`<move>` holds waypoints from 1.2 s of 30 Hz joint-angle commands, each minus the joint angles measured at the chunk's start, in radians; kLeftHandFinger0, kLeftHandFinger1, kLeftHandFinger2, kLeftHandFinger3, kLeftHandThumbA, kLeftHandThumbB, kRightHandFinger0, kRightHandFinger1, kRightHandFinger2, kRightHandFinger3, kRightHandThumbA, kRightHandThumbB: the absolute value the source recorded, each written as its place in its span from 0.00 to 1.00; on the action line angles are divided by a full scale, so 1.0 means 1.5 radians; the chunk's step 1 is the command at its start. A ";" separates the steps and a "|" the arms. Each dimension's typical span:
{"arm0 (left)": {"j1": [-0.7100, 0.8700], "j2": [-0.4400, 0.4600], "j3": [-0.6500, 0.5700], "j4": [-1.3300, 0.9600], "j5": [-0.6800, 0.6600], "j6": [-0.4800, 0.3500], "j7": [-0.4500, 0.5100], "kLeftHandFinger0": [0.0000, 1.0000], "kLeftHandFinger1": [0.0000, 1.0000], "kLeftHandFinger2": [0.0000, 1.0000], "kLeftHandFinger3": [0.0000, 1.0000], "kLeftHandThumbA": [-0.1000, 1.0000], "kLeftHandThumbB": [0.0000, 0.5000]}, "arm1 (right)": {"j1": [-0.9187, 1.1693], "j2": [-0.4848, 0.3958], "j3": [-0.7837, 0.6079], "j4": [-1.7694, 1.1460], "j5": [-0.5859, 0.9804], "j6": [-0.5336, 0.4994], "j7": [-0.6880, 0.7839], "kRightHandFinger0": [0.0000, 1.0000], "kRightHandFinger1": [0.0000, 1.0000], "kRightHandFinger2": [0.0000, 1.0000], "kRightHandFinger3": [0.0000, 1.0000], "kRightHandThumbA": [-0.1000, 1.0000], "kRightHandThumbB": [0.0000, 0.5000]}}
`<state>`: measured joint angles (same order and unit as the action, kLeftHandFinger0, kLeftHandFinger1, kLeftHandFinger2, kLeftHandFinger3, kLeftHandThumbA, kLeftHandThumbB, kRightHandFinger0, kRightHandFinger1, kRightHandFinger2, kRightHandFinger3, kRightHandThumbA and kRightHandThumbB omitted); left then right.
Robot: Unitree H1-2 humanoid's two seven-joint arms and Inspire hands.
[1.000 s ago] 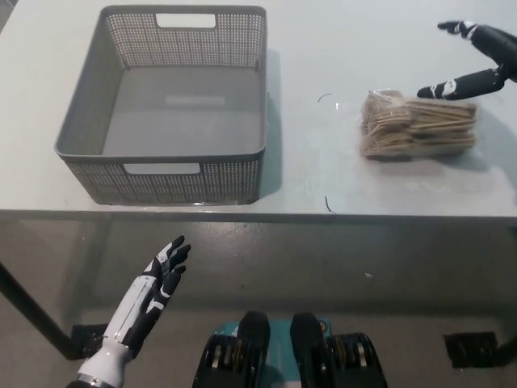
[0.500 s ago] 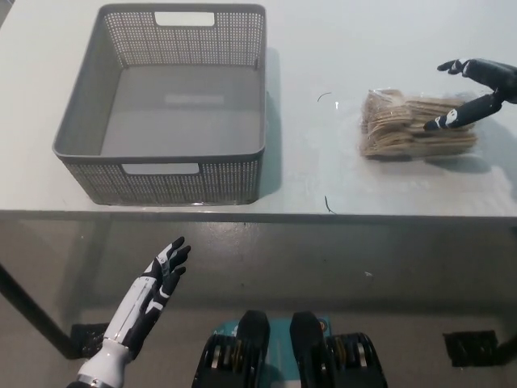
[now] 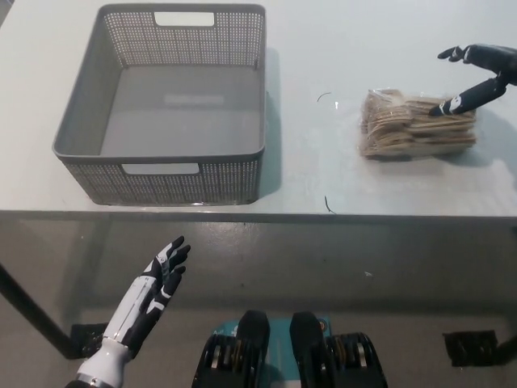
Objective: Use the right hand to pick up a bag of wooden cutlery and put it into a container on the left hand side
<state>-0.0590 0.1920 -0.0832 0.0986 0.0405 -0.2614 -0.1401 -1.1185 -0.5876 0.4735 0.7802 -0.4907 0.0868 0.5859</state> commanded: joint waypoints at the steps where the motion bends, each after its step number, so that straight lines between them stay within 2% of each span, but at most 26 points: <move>1: -0.011 0.013 -0.001 -0.018 -0.004 -0.016 -0.016 1.00 1.00 1.00 1.00 0.93 0.24 | -0.067 -0.029 0.003 0.012 -0.019 -0.025 0.024 1.00 1.00 1.00 1.00 0.88 1.00; 14: -0.016 0.016 -0.001 -0.019 -0.003 -0.010 -0.026 1.00 1.00 1.00 1.00 0.92 0.28 | -0.118 -0.011 0.049 0.092 -0.058 -0.049 0.024 1.00 1.00 1.00 1.00 0.89 1.00; 18: -0.018 0.021 0.000 -0.021 -0.001 -0.012 -0.028 1.00 1.00 1.00 1.00 0.91 0.23 | -0.143 0.003 0.064 0.151 -0.066 -0.081 0.012 1.00 1.00 1.00 1.00 0.89 1.00; 25: -0.024 0.023 -0.001 -0.021 0.000 -0.015 -0.034 1.00 1.00 1.00 1.00 0.90 0.24 | -0.162 0.018 0.067 0.193 -0.068 -0.096 0.013 1.00 1.00 1.00 1.00 0.88 1.00; 36: -0.032 0.027 -0.002 -0.023 0.002 -0.020 -0.038 1.00 1.00 1.00 1.00 0.89 0.25 | -0.187 0.038 0.082 0.222 -0.087 -0.128 0.024 1.00 1.00 1.00 1.00 0.80 1.00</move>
<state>-0.0868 0.2143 -0.0878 0.0981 0.0418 -0.2614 -0.1845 -1.3105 -0.5182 0.5906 1.1130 -0.6048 -0.0564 0.6143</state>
